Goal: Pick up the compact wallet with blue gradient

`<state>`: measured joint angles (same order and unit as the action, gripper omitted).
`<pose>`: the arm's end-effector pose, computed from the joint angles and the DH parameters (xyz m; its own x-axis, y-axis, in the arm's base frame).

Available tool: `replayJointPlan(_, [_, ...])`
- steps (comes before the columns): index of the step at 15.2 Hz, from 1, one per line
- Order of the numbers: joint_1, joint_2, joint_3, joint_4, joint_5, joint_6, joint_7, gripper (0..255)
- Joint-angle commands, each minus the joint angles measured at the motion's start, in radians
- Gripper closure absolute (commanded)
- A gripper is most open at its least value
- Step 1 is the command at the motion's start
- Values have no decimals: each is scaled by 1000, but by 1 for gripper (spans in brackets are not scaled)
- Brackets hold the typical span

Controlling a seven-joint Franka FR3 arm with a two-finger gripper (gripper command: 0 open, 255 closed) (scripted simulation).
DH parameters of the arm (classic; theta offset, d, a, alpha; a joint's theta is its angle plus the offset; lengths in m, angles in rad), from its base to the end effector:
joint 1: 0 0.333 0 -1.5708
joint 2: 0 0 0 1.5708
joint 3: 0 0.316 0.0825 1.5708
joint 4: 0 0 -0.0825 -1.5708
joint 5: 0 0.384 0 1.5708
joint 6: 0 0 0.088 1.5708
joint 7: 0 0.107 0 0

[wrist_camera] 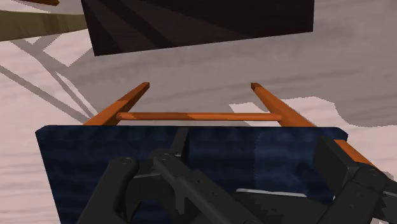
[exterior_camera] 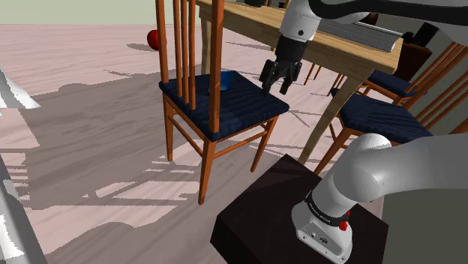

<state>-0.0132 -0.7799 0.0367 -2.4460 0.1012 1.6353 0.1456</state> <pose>0.3111 0.0199 0.5517 0.9894 -0.1392 -0.0418 -0.1418 -0.9874 -0.0695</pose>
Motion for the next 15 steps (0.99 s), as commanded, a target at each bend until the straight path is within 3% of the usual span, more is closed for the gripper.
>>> replayJointPlan(1, [0, 0, 0, 0, 0, 0, 0, 0])
replayJointPlan(8, [-8, 299, 19, 191, -23, 105, 0, 0])
replayJointPlan(15, [-14, 587, 35, 442, -58, 139, 13, 0])
